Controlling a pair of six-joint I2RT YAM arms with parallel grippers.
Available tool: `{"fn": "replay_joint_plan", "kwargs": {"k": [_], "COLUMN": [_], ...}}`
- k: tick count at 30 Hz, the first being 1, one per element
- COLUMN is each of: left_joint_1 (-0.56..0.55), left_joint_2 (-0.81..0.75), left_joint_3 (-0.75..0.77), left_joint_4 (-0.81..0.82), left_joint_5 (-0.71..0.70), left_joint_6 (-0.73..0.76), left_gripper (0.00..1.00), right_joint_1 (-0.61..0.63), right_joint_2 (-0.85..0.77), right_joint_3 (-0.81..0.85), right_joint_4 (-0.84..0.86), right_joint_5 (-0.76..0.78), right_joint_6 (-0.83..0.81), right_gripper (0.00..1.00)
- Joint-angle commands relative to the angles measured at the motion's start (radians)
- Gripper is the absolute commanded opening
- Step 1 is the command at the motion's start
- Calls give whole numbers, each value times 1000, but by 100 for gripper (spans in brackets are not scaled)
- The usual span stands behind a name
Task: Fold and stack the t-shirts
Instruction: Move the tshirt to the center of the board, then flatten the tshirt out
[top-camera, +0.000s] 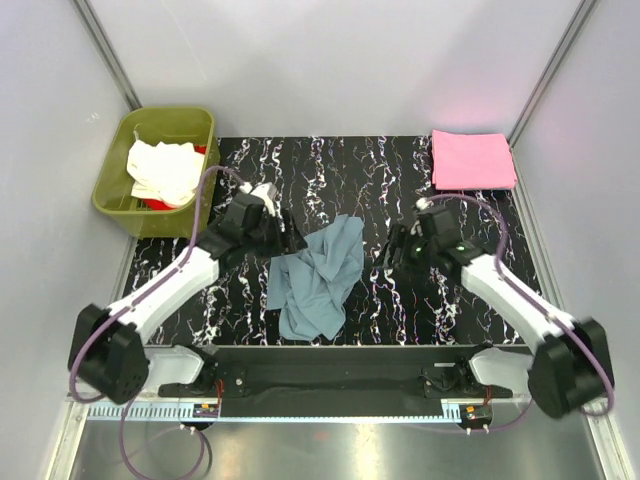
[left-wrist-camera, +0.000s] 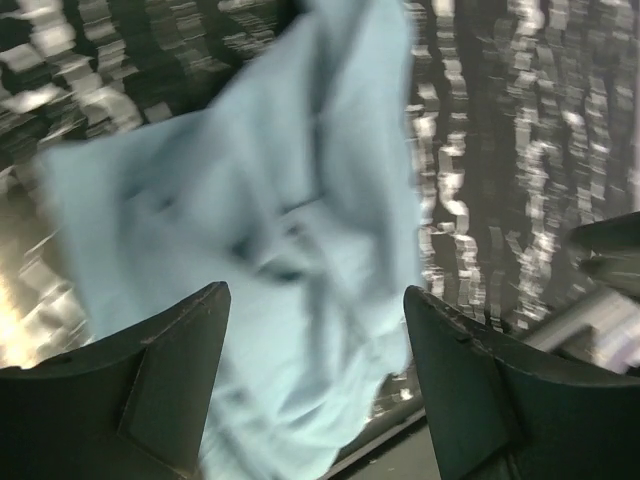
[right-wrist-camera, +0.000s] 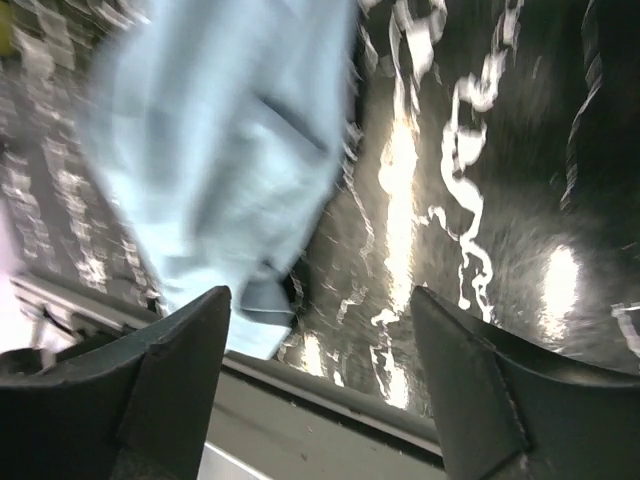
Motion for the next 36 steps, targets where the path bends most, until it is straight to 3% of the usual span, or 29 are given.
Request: {"fn": "replay_joint_plan", "kwargs": {"k": [1, 7, 12, 15, 20, 28, 30, 32, 33, 35, 36], "left_joint_1": [1, 1, -20, -40, -112, -203, -203, -203, -203, -203, -203], "left_joint_2": [-115, -326, -406, -381, -277, -157, -143, -126, -120, -113, -116], "left_joint_3": [-64, -323, -442, -477, -506, -498, -488, -454, -431, -330, -245], "left_joint_4": [-94, -70, -71, -44, 1, 36, 61, 58, 41, -46, -81], "left_joint_5": [-182, -253, -299, -300, -332, -427, -446, -492, -510, -591, -619], "left_joint_6": [-10, -143, -194, -215, -258, -300, -292, -263, -254, -203, -185], "left_gripper": [75, 70, 65, 64, 62, 59, 47, 30, 3, 0, 0], "right_joint_1": [84, 296, 326, 326, 326, 330, 329, 330, 330, 330, 329], "right_joint_2": [111, 215, 249, 284, 300, 315, 337, 341, 332, 267, 239], "right_joint_3": [-36, -85, -171, -217, -238, -280, -270, -249, -209, -154, -84], "right_joint_4": [134, 302, 402, 490, 586, 709, 709, 677, 603, 472, 321], "right_joint_5": [-65, -59, -91, -135, -177, -226, -226, -209, -167, -75, 67], "right_joint_6": [65, 86, 109, 124, 141, 194, 184, 157, 143, 93, 74], "right_gripper": [78, 77, 76, 75, 64, 63, 48, 27, 0, 0, 0]}}
